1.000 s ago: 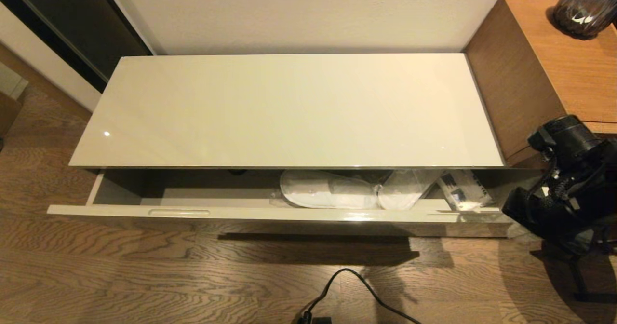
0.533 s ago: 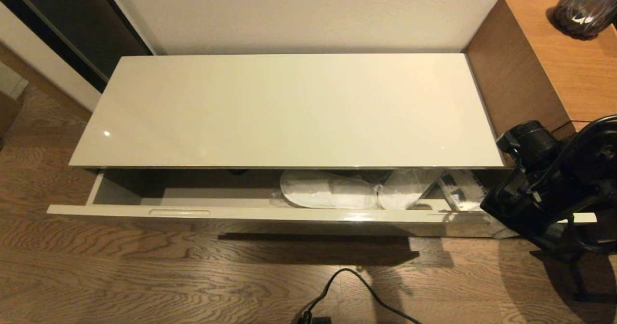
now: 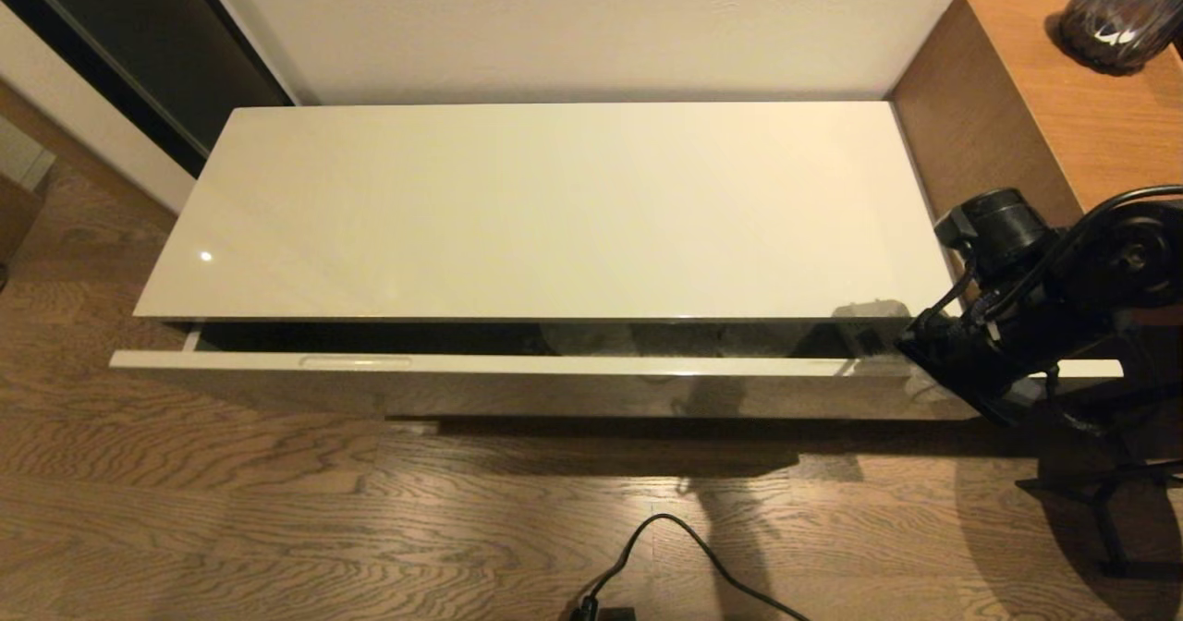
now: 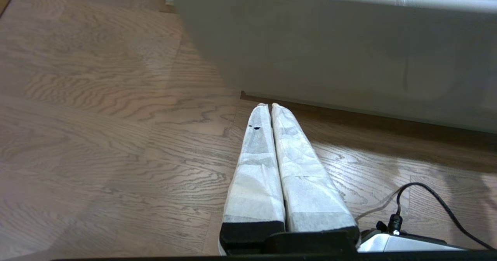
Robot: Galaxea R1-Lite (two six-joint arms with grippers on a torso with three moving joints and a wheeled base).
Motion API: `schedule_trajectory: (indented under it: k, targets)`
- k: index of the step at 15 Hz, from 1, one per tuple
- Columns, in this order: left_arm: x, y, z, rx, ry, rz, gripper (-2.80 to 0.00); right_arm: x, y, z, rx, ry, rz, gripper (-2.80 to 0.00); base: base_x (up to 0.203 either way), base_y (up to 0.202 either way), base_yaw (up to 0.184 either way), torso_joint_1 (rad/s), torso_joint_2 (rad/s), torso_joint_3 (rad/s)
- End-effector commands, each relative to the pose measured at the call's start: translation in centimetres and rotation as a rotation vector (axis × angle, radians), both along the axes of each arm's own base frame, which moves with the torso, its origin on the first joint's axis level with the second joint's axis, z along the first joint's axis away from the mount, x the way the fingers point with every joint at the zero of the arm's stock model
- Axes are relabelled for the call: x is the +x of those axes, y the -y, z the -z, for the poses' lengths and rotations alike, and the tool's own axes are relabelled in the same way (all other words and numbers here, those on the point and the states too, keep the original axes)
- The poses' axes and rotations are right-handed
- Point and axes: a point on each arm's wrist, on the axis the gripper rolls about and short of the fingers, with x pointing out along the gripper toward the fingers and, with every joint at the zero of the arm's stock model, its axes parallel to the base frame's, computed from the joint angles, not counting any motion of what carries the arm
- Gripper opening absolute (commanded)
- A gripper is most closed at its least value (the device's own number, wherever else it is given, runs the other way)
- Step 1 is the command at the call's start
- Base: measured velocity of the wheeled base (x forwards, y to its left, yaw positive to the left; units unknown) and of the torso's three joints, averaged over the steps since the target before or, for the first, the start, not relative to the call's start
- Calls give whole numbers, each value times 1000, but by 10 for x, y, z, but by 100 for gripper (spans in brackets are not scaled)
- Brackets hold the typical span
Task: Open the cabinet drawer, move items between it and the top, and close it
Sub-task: Close the drawer, then open the drawer
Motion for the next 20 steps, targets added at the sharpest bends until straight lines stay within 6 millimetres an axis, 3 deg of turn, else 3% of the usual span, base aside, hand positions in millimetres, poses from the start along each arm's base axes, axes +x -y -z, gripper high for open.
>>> schedule_trajectory:
  k: [1, 5, 9, 11, 14, 17, 20]
  targets:
    - [-3, 1, 1, 6, 37, -2, -280, 6, 0, -11, 7, 44, 14, -280, 0, 0, 0, 0, 0, 0]
    - [-3, 0, 2, 6, 36, -1, -280, -10, 0, -26, 2, 53, 9, -280, 0, 0, 0, 0, 0, 0]
    - [-3, 1, 1, 6, 37, -2, -280, -73, 4, -66, -22, 35, -36, -280, 0, 0, 0, 0, 0, 0]
    - [-3, 1, 1, 6, 37, -1, -280, -133, 11, -94, -62, 81, -72, -280, 0, 0, 0, 0, 0, 0]
    - [-3, 1, 1, 6, 37, 0, -280, -266, 37, -126, -202, 165, -90, -280, 0, 0, 0, 0, 0, 0]
    - [-3, 1, 1, 6, 37, -1, -280, -380, 58, -119, -329, 262, -79, -280, 0, 0, 0, 0, 0, 0]
    - [-3, 1, 1, 6, 37, -2, -280, -463, 46, -81, -549, 347, -118, -280, 0, 0, 0, 0, 0, 0]
